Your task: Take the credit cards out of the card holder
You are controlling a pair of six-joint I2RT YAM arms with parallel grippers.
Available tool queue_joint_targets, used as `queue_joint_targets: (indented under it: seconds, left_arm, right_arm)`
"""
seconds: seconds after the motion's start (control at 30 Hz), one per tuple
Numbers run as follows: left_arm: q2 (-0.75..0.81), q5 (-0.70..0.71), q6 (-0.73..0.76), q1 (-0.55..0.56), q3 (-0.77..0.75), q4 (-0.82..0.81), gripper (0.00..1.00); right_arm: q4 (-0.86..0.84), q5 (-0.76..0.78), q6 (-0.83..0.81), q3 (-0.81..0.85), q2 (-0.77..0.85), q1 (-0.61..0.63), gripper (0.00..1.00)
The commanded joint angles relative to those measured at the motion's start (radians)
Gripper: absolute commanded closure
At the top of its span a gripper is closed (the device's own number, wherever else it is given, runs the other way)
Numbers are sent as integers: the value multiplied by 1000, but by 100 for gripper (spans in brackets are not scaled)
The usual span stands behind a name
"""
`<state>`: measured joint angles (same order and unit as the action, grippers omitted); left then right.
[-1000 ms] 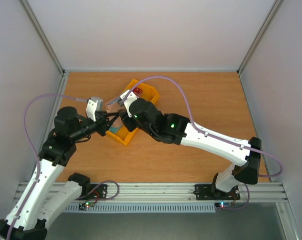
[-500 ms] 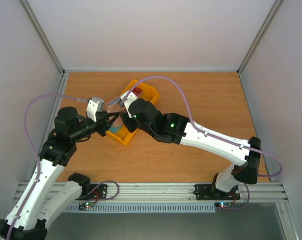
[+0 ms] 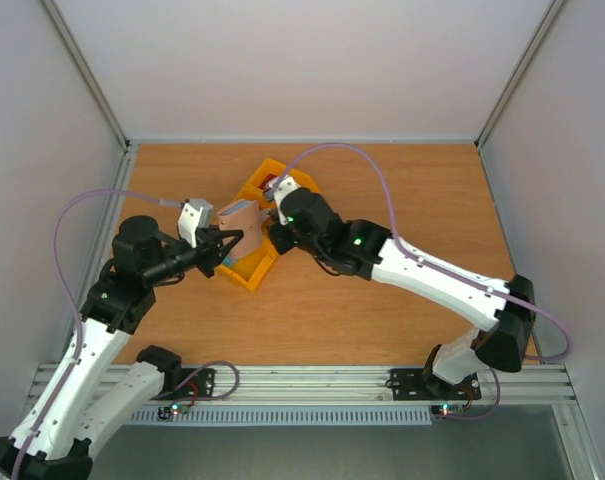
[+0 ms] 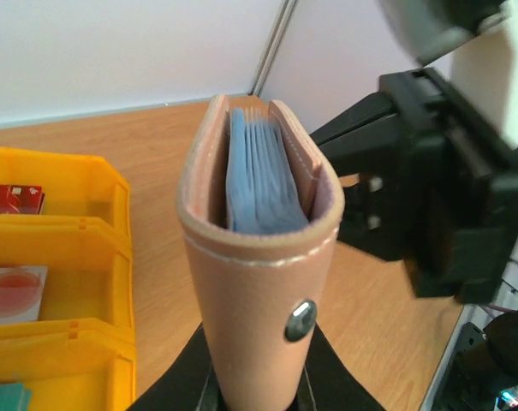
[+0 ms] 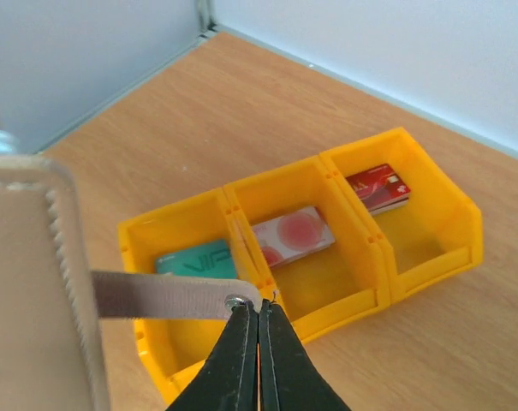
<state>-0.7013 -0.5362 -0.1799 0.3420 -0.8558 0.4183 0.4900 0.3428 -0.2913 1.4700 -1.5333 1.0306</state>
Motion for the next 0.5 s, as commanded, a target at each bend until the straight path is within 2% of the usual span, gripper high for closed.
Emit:
queue_joint_targets:
  seconds: [0.0, 0.07, 0.17, 0.23, 0.37, 0.47]
  left_arm:
    - [42, -69, -10, -2, -11, -114, 100]
    - [41, -58, -8, -3, -4, -102, 100]
    - [36, -67, -14, -3, 3, -111, 100]
    - [33, -140, -16, -3, 18, -156, 100]
    - [29, -309, -33, -3, 29, -225, 100]
    - [32, -283, -25, -3, 24, -188, 100]
  right_arm:
    - [59, 30, 21, -113, 138, -146, 99]
    - [11, -79, -35, -174, 215, -175, 99]
    - [12, -153, -101, -205, 291, -179, 99]
    - [68, -266, -175, -190, 304, -184, 90]
    - [103, -553, -279, -224, 390, -186, 52]
    - [9, -657, -247, -281, 500, -185, 18]
